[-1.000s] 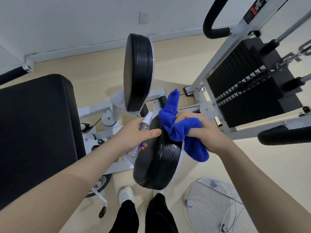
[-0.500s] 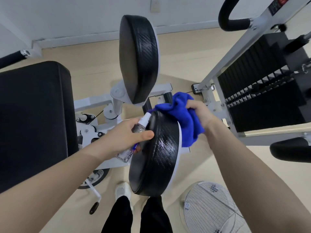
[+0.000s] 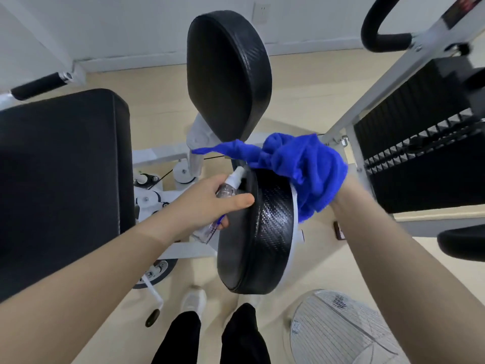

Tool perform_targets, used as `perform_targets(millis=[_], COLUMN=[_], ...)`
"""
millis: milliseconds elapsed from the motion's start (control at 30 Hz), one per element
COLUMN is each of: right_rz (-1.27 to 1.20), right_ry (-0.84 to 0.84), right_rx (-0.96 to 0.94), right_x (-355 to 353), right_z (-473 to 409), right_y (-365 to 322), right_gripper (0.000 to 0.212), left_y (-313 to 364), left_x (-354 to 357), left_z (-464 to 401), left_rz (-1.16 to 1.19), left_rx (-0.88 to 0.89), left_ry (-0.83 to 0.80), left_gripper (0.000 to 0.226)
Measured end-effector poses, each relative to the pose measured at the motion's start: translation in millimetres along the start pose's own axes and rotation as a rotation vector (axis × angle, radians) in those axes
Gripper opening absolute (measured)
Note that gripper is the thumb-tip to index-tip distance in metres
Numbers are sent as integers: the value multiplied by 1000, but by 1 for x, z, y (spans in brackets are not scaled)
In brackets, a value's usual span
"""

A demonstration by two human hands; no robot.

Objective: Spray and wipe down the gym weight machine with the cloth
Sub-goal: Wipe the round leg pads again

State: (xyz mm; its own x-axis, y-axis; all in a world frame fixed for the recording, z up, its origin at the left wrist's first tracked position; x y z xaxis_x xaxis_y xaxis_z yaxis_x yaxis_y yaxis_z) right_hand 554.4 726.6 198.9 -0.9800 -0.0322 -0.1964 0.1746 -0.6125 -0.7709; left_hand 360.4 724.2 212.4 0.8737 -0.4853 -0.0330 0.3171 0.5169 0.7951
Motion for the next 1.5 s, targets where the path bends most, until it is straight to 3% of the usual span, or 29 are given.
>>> perform_targets(millis=[67, 100, 133, 267, 367, 567, 667, 733, 800, 867, 933, 1033, 1100, 1133, 1200, 1233, 1300, 1433, 1500], right_rz=[337, 510, 640, 558, 560, 586, 725, 735, 578, 300, 156, 161, 32, -125, -495, -582, -644, -787, -943], right_ry=[30, 42, 134, 583, 749, 731, 831, 865, 771, 715, 762, 836, 871, 874, 771, 658, 451, 382, 372], right_rx=[-327, -481, -612, -745, -684, -510, -553, -481, -370, -317, -347, -424, -399, -325, 9, 191, 375, 397, 209], right_x=[6, 22, 31, 60, 73, 46, 54, 68, 79, 74, 64, 60, 58, 57, 67, 77, 95, 84, 72], right_z=[35, 52, 69, 137, 145, 102, 115, 131, 139, 130, 116, 100, 90, 92, 72, 63, 48, 37, 31], right_y=[-23, -30, -24, 6, 12, -22, 2, 48, 84, 84, 50, 7, 19, 33, 88, 111, 136, 121, 106], right_gripper=[17, 12, 21, 15, 15, 48, 38, 32, 35, 22, 5, 16, 16, 16, 25, 25, 26, 20, 30], left_y=[4, 6, 8, 23, 40, 44, 41, 40, 42, 43, 45, 49, 47, 44, 36, 34, 32, 30, 27], left_x=[-1, -3, -6, -18, -14, -5, 1, 4, 9, 15, 18, 11, 9, 9, 5, 5, 5, 6, 7], left_z=[4, 7, 11, 24, 36, 46, 46, 44, 43, 40, 35, 35, 35, 37, 36, 36, 36, 37, 38], left_rz=[43, 65, 93, 216, 63, -109, -300, -429, -502, -569, -626, -627, -673, -688, -705, -706, -724, -753, -759], left_rx=[45, 77, 106, 243, 385, 481, 520, 573, 635, 690, 732, 795, 861, 899, 953, 973, 985, 987, 985], left_ry=[30, 46, 60, 75, -85, -172, -189, -203, -206, -177, -134, -41, -7, 7, 29, 35, 53, 93, 108], left_gripper=[20, 22, 25, 38, 49, 52, 62, 67, 65, 60, 55, 48, 45, 45, 48, 49, 51, 52, 51])
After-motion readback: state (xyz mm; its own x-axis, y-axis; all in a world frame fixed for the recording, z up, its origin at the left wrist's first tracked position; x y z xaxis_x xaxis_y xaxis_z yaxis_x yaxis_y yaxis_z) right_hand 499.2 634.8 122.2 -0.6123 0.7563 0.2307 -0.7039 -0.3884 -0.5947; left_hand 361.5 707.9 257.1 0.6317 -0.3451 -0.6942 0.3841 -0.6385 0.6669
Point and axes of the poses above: each hand's wrist, its own z-axis away from the middle knuckle, its own x-axis out of the palm, y = z × x, the point moved 6 cm from there along -z, towards the middle knuckle, and after that the axes turned 9 degrees about z, right-handed, at the moved point
